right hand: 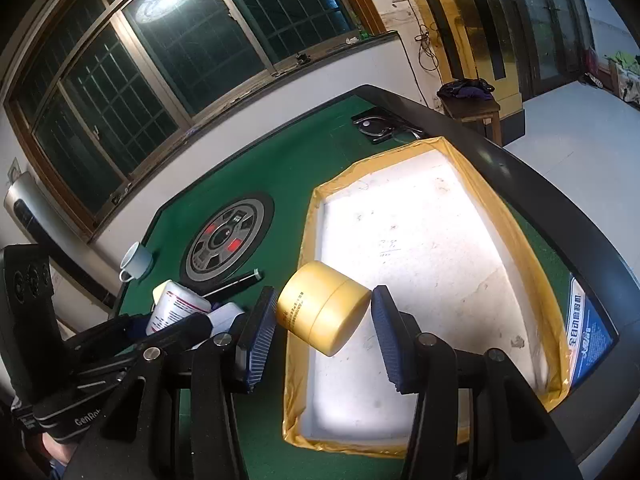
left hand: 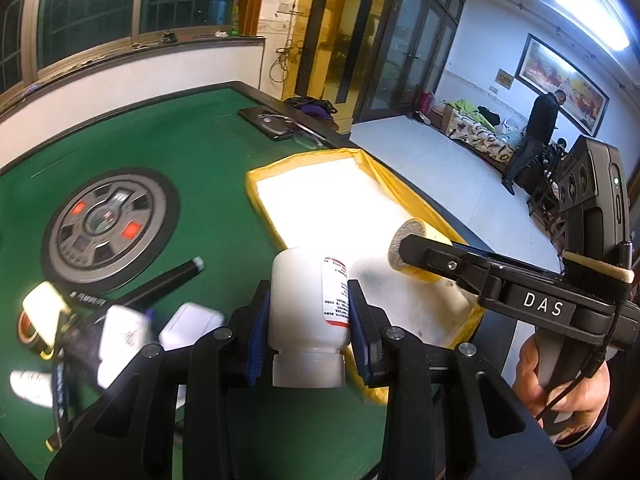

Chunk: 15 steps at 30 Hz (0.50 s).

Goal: Organize rigid objects
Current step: 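Carry the white bottle and yellow container over the white tray with both tools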

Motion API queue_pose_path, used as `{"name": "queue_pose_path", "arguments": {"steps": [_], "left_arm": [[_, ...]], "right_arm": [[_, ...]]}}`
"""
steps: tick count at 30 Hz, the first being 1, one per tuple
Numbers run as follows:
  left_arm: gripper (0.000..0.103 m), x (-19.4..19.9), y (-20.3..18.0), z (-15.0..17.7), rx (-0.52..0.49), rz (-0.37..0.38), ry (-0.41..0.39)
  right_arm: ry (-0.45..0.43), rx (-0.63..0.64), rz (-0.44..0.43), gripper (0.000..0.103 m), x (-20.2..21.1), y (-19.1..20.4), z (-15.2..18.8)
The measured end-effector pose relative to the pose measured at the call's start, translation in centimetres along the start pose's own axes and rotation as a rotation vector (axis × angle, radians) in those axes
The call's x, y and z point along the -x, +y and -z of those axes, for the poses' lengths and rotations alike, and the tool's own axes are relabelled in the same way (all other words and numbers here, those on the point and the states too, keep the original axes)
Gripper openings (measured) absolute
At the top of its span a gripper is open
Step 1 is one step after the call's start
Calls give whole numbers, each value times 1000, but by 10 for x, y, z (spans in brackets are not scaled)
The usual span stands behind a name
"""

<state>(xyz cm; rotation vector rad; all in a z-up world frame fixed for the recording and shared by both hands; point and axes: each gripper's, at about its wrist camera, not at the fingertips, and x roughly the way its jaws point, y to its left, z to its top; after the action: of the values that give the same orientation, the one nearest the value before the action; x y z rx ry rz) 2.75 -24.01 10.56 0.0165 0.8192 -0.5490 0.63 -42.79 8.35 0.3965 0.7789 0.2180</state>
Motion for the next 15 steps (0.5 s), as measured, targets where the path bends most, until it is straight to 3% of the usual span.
{"name": "queue_pose_path", "arguments": {"steps": [7, 15], "left_arm": [[33, -32, -11, -24, 13, -5, 10], [33, -97, -10, -53, 82, -53, 66]], "right_arm": [[-16, -11, 62, 43, -9, -17, -31], [53, 2, 103, 43, -46, -29, -83]]}}
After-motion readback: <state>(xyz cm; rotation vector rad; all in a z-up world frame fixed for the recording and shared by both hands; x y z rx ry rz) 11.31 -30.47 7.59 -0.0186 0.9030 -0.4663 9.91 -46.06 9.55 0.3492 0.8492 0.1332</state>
